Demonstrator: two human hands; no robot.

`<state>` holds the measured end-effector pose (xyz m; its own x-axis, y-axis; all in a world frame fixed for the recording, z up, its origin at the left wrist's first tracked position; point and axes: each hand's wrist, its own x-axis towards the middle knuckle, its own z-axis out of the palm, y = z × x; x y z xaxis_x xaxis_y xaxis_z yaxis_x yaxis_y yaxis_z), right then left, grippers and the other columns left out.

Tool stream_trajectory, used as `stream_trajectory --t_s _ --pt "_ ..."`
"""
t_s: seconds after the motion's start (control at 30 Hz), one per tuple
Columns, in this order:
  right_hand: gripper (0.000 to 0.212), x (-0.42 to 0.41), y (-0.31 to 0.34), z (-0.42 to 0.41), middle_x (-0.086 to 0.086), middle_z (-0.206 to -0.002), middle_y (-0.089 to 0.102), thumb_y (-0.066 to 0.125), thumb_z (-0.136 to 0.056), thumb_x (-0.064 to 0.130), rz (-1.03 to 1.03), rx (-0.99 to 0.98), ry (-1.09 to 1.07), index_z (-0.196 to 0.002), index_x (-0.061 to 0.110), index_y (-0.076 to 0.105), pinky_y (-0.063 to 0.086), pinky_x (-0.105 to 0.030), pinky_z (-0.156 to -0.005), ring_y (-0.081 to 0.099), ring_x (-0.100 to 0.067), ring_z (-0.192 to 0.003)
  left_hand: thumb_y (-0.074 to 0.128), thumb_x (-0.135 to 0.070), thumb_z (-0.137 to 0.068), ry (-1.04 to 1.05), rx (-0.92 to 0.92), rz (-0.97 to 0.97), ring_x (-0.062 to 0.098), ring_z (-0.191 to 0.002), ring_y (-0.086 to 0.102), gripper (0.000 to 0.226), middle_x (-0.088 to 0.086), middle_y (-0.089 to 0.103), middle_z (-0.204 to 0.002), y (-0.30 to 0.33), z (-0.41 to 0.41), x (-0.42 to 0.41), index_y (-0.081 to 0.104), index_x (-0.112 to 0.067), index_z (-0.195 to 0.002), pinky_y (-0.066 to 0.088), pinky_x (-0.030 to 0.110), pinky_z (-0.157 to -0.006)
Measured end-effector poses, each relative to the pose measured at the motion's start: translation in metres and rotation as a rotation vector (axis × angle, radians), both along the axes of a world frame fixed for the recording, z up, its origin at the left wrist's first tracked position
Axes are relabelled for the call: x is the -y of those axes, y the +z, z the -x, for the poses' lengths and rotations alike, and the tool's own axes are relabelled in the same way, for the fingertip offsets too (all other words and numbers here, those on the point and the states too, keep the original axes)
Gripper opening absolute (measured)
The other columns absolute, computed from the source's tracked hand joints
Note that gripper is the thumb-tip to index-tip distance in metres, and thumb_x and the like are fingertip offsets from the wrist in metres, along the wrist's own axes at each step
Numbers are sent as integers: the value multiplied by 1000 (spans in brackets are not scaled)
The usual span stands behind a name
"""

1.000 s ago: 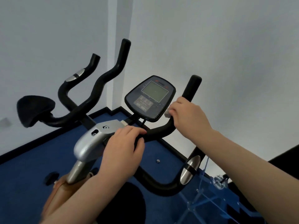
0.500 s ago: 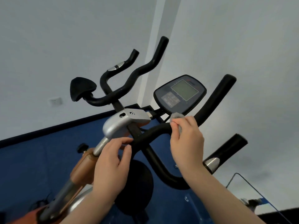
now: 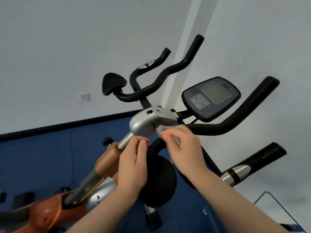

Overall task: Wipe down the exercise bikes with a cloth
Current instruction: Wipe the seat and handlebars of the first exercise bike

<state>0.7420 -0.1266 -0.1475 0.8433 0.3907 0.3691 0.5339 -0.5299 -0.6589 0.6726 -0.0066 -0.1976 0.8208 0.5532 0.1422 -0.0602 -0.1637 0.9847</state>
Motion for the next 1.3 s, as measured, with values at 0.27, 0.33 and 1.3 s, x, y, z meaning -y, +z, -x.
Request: stream_trajectory --t_s 0.27,0.33,1.3 --pt "14 -11 6 3 14 -92 66 63 -88 23 172 -285 198 -92 27 76 47 -16 -79 61 1 -87 35 -47 -95 6 -59 97 -5 -78 62 18 -23 64 -89 1 7 2 51 -40 -90 46 30 -68" --pt "16 -11 11 4 14 -89 69 60 -89 26 199 -358 231 -92 30 75 47 -17 -71 62 3 -80 35 -49 -95 -1 -82 120 -6 -79 61 19 -25 63 -91 2 10 4 51 -41 -91 49 34 -70" --pt "24 -59 -6 181 18 -103 49 68 -84 31 159 67 238 -107 29 63 46 -13 -65 57 -4 -83 40 -48 -87 242 -405 -562 -4 -86 56 21 -24 58 -95 24 234 -94 56 -38 -97 44 22 -72"
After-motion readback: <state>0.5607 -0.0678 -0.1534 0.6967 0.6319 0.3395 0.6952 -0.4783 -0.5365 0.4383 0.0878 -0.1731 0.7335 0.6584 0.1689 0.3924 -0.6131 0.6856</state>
